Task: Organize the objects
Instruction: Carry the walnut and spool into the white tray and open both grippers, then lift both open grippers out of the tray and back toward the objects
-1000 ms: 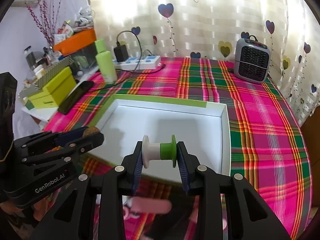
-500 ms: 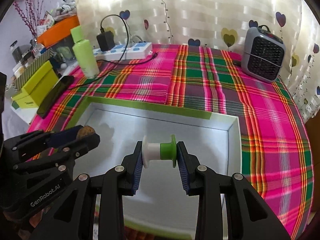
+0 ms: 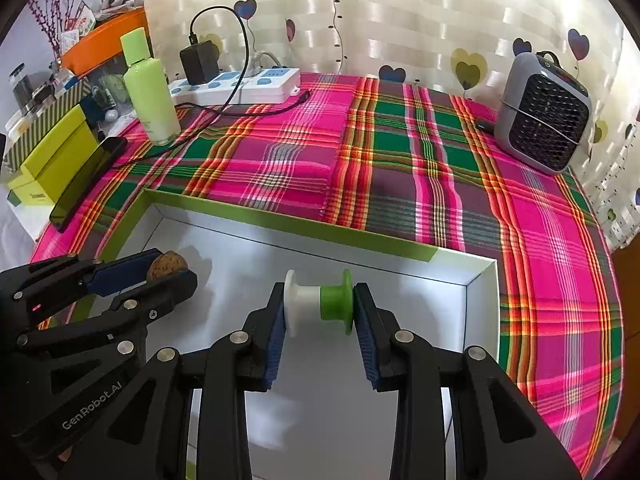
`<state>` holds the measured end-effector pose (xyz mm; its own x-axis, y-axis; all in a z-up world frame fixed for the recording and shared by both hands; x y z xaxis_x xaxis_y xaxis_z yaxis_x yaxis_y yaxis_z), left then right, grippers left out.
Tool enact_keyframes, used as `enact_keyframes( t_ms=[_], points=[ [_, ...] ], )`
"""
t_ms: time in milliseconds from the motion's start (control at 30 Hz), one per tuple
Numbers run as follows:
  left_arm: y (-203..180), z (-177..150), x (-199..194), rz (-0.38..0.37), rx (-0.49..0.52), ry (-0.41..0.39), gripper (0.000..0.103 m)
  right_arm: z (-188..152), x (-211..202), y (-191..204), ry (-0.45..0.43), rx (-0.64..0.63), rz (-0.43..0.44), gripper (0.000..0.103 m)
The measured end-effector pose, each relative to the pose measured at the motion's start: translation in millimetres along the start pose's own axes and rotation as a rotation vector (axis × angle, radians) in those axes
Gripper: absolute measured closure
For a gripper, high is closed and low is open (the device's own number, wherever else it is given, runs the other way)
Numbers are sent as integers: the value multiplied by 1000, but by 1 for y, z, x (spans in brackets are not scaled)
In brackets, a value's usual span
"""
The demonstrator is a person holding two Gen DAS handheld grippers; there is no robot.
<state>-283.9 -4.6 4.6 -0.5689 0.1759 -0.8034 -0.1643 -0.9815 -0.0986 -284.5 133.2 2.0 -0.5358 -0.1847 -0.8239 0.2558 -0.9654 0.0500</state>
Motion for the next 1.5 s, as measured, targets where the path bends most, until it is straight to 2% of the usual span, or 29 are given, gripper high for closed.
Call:
enact_keyframes(
  t_ms=[767, 967, 1000, 1067, 1133, 1500],
  points=[
    [-1, 2, 5, 27, 6, 12, 75, -1, 9, -6, 14, 29, -5, 69],
    [1, 2, 4, 27, 3, 4, 65, -1, 8, -8, 10, 45, 3, 69],
    [2, 2, 3, 31, 2, 4, 64, -2, 8, -9, 9, 49, 5, 68],
    [3, 2, 2, 31, -5, 3, 62, -3, 7, -10, 9, 57, 9, 57],
    [4, 1, 0, 24, -11, 3, 62, -3, 6, -11, 6, 61, 11, 53],
    [9, -6, -20, 21, -41, -35, 57, -10, -12, -16, -33, 82, 13, 53]
  ],
)
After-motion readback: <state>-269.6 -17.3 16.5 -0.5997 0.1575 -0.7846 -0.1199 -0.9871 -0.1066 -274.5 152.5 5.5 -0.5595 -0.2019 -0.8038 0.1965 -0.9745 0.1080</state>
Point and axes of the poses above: each gripper's, at about its wrist camera, not at the fingertips, and x roughly the way its jaws point, y to its left, z to its top, the point moved 2 cm from there along x, roughly the way its jaws point, and after that the axes turned 2 degrees about x, right-handed, at the moved point
